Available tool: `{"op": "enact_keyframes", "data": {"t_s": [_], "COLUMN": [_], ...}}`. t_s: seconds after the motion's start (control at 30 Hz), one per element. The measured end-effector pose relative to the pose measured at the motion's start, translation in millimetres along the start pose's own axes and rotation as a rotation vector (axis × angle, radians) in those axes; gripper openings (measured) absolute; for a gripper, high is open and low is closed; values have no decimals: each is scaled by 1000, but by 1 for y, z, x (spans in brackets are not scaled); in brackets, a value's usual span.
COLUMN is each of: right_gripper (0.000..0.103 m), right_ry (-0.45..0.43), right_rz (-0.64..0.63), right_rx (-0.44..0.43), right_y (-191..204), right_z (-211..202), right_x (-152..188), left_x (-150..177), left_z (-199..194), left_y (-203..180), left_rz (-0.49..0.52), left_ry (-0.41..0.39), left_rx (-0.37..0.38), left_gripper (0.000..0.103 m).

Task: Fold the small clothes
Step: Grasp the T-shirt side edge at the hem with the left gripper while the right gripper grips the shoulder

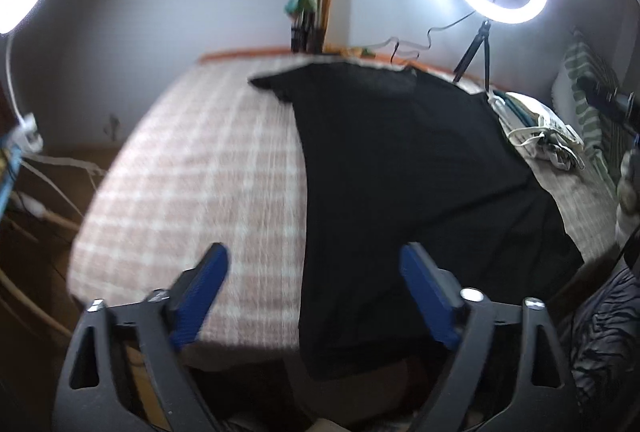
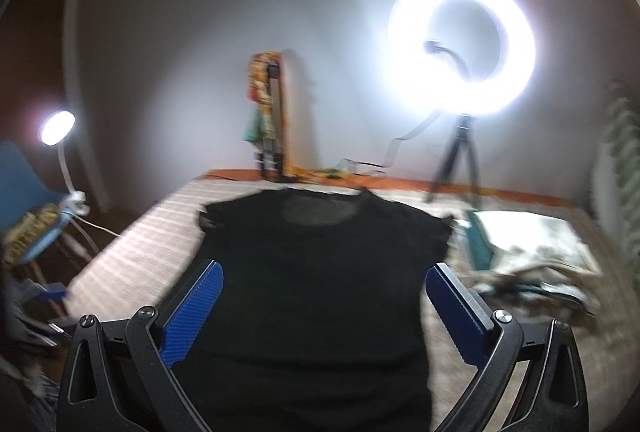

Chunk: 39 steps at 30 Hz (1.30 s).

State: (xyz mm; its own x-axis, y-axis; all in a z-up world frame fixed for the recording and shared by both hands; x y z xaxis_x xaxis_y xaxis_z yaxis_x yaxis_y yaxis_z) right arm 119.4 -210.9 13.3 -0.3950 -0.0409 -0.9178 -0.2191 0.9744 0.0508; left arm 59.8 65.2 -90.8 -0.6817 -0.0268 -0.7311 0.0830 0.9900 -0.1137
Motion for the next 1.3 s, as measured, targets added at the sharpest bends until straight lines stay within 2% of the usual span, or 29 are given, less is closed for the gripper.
{"op": "enact_keyframes", "data": {"t_s": [0.1, 0.23, 0.33, 0.63, 1.03, 1.3], "right_gripper": [103, 103, 103, 97, 84, 75], "right_ry": [11, 26, 75, 249, 411, 537], "right_rz": [18, -56, -95, -21, -26, -88], "right_rx": [-69, -106, -132, -226, -250, -232], "right_y": [17, 47, 69, 107, 168, 209], "right_z": [18, 46, 74, 178, 300, 374], "right_x": [-17, -35, -45, -59, -45, -11], "left_x": [8, 20, 27, 43, 46, 45], "left_z": [12, 25, 31, 45, 52, 54], "left_y": [11, 15, 18, 26, 27, 23], "left_rz": [-49, -68, -89, -148, -174, -152], "left_ry": [56, 110, 141, 207, 240, 229], "left_rx": [43, 90, 126, 189, 243, 254], "left_gripper": [71, 68, 57, 41, 40, 40]}}
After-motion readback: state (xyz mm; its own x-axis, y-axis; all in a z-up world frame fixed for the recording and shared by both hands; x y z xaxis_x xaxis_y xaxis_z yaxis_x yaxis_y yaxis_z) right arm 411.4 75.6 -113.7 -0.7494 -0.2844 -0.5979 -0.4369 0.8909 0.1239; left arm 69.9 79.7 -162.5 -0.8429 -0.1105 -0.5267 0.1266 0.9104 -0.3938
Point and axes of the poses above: each gripper's, at about its wrist camera, not at the fingertips, and z roughly the way its jaws point, y to its left, x to its underside, the point moved 4 cm from there along z, roughly the way its jaws point, and after that the axes turned 7 degrees about -y, right-handed, at the moved point
